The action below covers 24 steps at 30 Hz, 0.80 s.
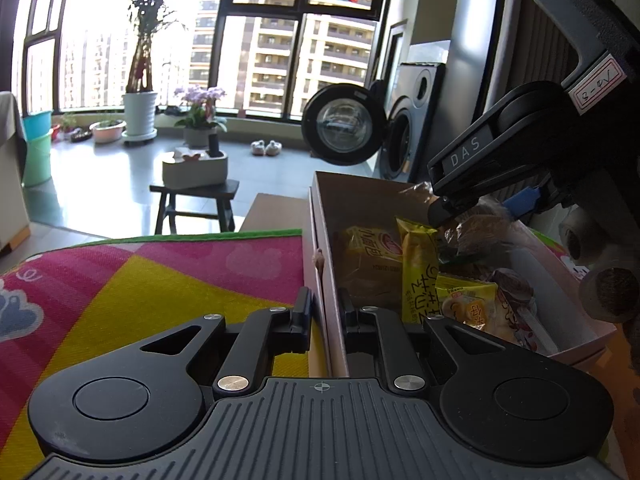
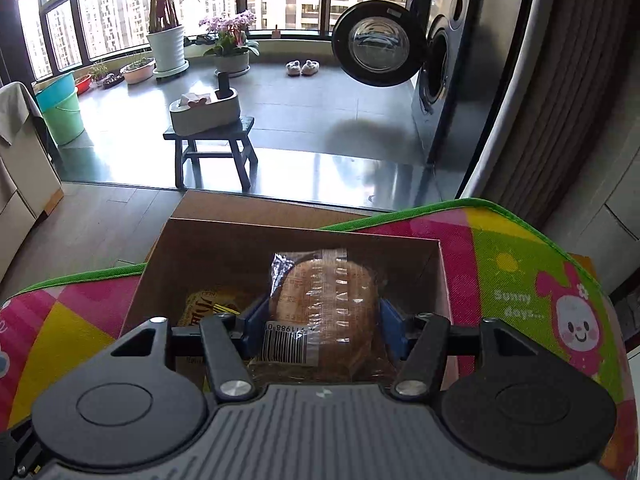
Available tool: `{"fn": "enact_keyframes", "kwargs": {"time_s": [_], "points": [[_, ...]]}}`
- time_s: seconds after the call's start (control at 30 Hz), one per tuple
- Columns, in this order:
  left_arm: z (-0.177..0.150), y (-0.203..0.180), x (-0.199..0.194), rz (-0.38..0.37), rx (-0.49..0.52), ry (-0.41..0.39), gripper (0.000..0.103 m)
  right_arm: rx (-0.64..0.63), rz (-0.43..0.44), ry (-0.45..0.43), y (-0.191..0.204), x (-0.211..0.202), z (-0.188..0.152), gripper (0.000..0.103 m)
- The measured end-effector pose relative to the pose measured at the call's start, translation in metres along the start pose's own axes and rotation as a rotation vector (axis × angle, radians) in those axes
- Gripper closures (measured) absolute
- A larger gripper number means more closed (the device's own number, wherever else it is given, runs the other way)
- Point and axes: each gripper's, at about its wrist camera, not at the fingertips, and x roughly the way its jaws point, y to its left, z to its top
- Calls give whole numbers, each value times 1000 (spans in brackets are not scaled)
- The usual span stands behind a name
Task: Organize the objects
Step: 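Carry the bread roll with the right tool into the box and release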
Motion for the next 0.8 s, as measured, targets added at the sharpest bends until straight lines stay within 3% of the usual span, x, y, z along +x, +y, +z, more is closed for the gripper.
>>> {"fn": "enact_keyframes", "kwargs": {"time_s": [0.03, 0.2, 0.27, 0.33, 0.47, 0.8], "points": [[0, 0, 0, -2, -2, 0, 88, 11, 5, -5, -2, 0, -1, 32], [0, 1, 1, -3, -4, 2, 88, 34, 34, -25, -11, -13, 0, 32], [0, 1, 1, -2, -4, 2, 88, 38, 42, -24, -13, -18, -1, 38], [0, 1, 1, -2, -3, 2, 88, 63, 91, 5, -16, -22, -3, 55], [1, 1, 1, -2, -3, 2, 88, 78, 158, 39, -11, -23, -9, 60], [0, 1, 3, -4, -6, 4, 88, -24, 9, 46, 2, -6, -18, 60]]}}
